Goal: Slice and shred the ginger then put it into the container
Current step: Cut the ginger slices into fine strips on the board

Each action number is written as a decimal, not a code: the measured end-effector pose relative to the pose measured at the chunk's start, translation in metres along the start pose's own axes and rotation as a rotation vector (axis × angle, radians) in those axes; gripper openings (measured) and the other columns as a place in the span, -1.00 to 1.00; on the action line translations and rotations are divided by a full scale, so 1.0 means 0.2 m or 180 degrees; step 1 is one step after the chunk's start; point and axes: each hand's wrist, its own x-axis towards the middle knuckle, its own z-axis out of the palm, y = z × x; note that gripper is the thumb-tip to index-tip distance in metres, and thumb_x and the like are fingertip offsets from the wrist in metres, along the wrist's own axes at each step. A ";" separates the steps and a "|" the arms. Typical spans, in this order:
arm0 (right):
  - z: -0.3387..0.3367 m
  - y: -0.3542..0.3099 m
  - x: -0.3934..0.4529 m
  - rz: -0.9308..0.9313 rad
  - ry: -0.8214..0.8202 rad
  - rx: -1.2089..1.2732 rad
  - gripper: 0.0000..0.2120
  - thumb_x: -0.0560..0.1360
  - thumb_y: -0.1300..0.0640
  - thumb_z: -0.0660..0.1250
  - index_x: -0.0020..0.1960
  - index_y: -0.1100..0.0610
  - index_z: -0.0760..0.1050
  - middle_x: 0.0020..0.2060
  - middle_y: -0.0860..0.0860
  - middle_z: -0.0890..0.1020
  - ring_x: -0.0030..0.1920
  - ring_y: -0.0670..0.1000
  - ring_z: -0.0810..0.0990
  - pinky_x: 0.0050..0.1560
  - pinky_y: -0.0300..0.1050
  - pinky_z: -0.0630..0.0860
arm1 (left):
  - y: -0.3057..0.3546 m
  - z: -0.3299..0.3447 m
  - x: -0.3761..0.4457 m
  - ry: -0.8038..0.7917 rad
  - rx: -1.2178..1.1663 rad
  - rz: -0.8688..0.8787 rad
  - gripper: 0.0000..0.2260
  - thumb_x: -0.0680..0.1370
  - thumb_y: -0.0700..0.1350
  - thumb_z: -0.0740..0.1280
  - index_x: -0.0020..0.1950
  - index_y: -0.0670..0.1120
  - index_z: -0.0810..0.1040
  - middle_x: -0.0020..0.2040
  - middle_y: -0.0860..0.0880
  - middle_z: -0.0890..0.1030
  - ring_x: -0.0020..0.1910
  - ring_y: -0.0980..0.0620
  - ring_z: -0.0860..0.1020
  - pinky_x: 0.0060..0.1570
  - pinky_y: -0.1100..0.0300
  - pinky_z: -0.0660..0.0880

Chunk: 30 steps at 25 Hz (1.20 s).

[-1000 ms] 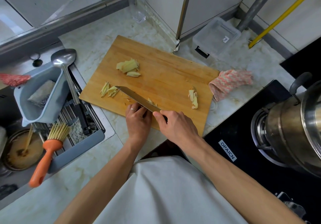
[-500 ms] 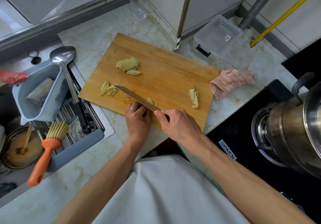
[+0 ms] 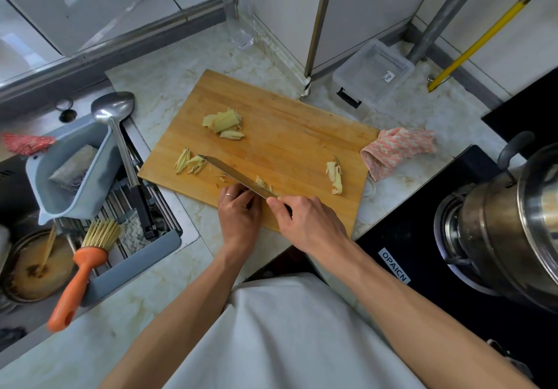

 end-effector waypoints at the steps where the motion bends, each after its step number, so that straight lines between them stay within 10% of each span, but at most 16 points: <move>1: 0.00 0.00 0.00 -0.0003 -0.0011 -0.0018 -0.48 0.65 -0.27 0.01 0.07 0.05 0.60 -0.21 0.10 0.66 -0.15 0.24 0.60 -0.22 0.03 0.51 | 0.00 0.00 0.00 0.0007 -0.0004 -0.0011 -0.90 0.43 -0.30 0.41 -0.15 -0.19 0.73 -0.11 -0.08 0.65 -0.10 -0.02 0.43 -0.11 0.16 0.39; 30: 0.06 0.02 0.00 -0.0145 0.0162 -0.0027 -0.53 0.66 -0.25 0.01 -0.06 0.04 0.53 -0.37 -0.01 0.48 -0.30 0.17 0.44 -0.30 -0.03 0.33 | 0.02 -0.03 0.01 -0.0115 -0.0021 -0.0070 -0.93 0.44 -0.29 0.43 -0.15 -0.20 0.72 -0.10 -0.09 0.64 -0.06 0.03 0.43 -0.10 0.17 0.43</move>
